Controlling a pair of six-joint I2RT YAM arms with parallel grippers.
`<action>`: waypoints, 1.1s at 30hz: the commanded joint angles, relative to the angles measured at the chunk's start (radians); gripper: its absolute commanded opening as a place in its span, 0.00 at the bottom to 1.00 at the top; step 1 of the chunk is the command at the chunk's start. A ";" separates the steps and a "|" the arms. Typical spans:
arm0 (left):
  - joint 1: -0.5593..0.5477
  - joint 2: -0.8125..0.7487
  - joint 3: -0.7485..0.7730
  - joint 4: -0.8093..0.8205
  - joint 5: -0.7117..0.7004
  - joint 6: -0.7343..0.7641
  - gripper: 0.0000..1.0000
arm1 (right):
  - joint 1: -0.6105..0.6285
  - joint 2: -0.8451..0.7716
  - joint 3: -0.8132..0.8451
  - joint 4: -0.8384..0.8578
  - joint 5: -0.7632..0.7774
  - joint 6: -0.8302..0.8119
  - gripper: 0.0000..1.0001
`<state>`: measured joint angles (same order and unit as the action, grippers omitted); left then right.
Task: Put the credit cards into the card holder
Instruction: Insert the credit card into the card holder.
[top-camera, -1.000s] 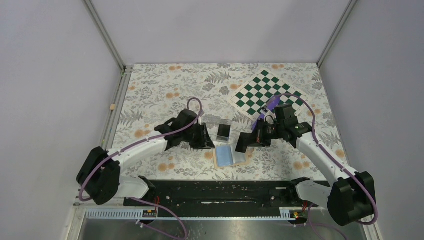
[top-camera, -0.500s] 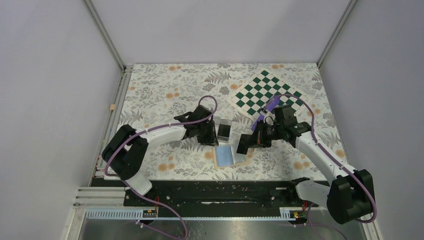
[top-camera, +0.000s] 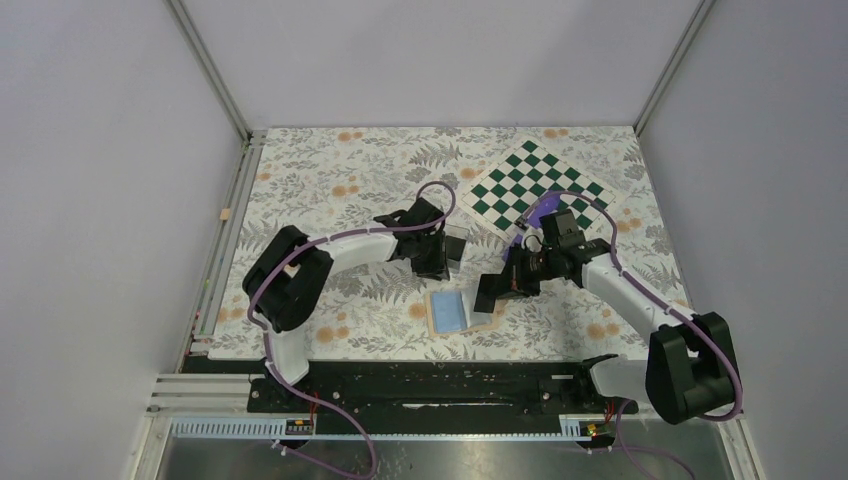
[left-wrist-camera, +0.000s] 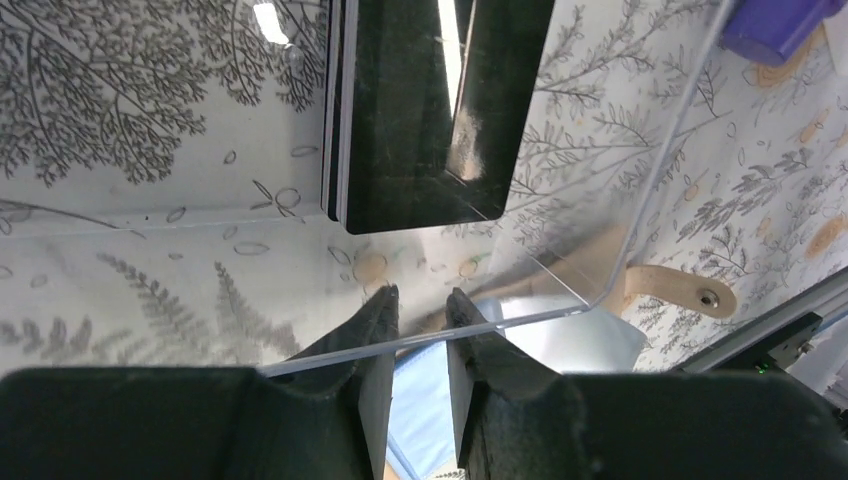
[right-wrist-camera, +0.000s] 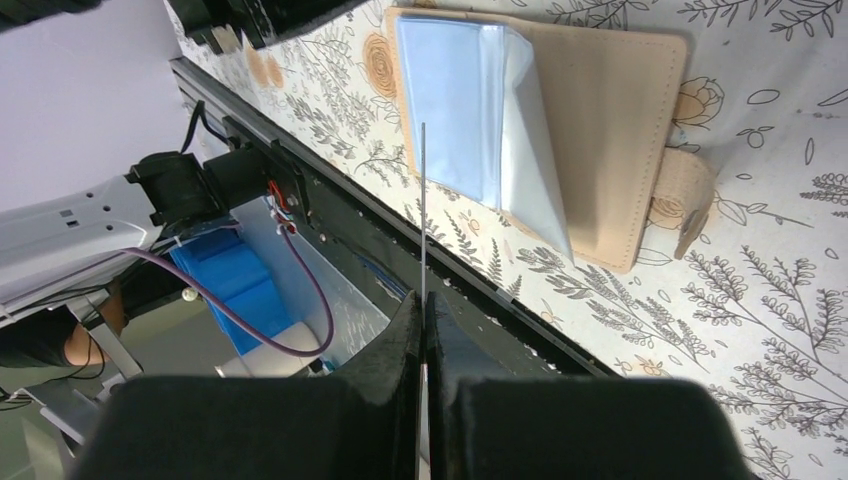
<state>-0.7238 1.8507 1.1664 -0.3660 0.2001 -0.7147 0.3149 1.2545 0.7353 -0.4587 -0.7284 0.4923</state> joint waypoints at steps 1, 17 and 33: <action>0.023 0.030 0.062 0.006 -0.015 0.028 0.25 | -0.004 0.037 0.016 0.011 -0.028 -0.056 0.00; 0.047 0.040 0.073 0.124 0.101 -0.016 0.38 | 0.019 0.116 0.019 0.108 -0.017 -0.075 0.00; 0.032 -0.304 -0.375 0.213 0.090 -0.134 0.40 | 0.073 0.265 0.028 0.232 -0.020 -0.055 0.00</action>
<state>-0.6823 1.6016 0.8371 -0.2123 0.2783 -0.8082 0.3725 1.4879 0.7357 -0.2813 -0.7277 0.4358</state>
